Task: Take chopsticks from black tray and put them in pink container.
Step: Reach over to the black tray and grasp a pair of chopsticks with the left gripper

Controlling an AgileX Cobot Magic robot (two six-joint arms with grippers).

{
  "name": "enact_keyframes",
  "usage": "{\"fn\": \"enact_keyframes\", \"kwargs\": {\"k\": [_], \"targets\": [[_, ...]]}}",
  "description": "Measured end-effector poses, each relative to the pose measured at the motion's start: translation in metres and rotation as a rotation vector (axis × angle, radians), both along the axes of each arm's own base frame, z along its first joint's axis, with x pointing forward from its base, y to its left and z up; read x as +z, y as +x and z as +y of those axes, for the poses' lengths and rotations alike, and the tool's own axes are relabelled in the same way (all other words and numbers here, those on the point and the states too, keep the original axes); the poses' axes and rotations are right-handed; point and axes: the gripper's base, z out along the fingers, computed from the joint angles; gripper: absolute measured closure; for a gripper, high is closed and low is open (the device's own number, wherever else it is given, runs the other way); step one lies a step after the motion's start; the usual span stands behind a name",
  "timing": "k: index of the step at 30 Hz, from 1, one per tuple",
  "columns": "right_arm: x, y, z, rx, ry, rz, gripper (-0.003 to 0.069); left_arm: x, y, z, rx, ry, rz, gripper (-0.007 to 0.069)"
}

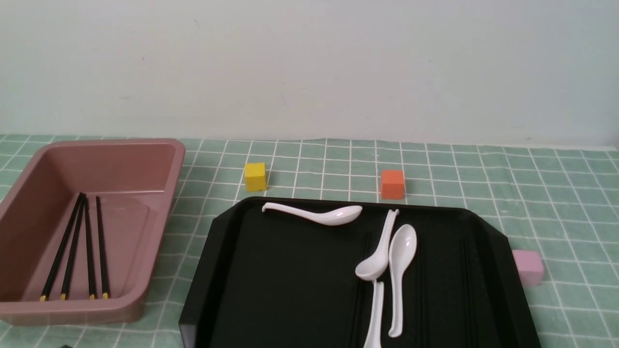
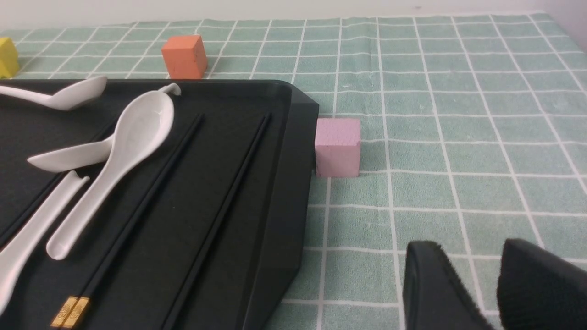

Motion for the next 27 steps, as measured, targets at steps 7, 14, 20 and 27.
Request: {"fn": "enact_keyframes", "kwargs": {"k": [7,14,20,27], "targets": [[0.0,0.0,0.0,0.0,0.0,0.0,0.0419,0.062,-0.008,0.003,0.032,0.234,-0.244,0.0637],[0.0,0.0,0.0,0.0,0.0,0.0,0.0419,0.118,0.021,-0.016,-0.306,0.711,-0.079,0.0637],[0.0,0.0,0.0,0.0,0.0,0.0,0.0419,0.103,0.103,-0.019,-0.786,0.971,0.499,0.0637],[0.0,0.0,0.0,0.0,0.0,0.0,0.0419,0.089,0.149,-0.072,-1.041,0.983,0.528,0.0637]]}}
